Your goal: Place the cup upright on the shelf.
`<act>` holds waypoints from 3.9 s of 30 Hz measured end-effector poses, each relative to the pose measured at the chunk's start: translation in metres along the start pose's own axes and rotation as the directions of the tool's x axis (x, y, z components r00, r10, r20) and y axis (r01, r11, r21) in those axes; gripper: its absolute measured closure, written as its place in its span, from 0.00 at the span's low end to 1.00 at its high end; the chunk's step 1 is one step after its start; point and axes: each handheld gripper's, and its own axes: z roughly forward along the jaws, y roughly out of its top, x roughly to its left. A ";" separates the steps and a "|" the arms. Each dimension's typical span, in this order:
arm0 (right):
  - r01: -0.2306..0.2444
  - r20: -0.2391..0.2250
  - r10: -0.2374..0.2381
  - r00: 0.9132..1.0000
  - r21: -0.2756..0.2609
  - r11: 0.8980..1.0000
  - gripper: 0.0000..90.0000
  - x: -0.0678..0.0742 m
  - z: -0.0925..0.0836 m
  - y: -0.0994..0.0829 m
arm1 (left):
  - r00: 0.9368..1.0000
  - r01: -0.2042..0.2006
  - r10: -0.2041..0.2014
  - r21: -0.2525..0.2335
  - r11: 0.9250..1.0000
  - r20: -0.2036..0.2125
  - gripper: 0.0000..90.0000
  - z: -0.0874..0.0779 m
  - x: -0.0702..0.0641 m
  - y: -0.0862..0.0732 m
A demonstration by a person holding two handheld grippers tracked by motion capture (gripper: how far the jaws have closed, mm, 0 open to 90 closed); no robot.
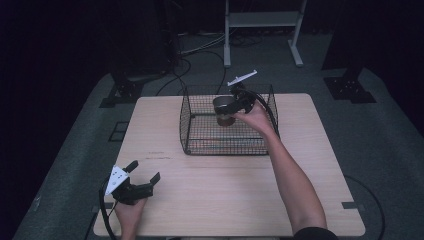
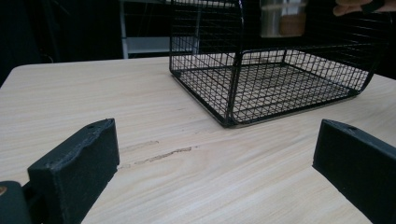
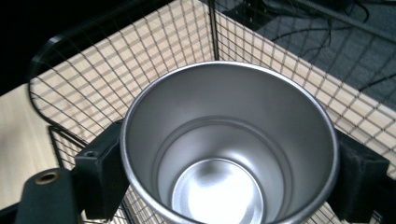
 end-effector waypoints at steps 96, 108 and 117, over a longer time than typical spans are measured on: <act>-0.004 0.086 -0.010 0.996 0.165 0.986 0.08 -0.004 0.026 -0.018 | 1.000 -0.003 0.003 -0.004 1.000 -0.006 0.00 0.001 -0.001 0.000; -0.025 0.078 0.017 0.997 0.104 0.994 0.08 0.001 -0.003 -0.018 | 1.000 -0.001 0.001 -0.003 1.000 -0.002 0.00 0.001 0.000 0.000; 0.000 0.066 -0.005 0.998 0.071 0.997 0.08 0.015 -0.017 -0.021 | 1.000 -0.006 0.006 -0.006 1.000 -0.004 0.00 0.001 -0.001 0.000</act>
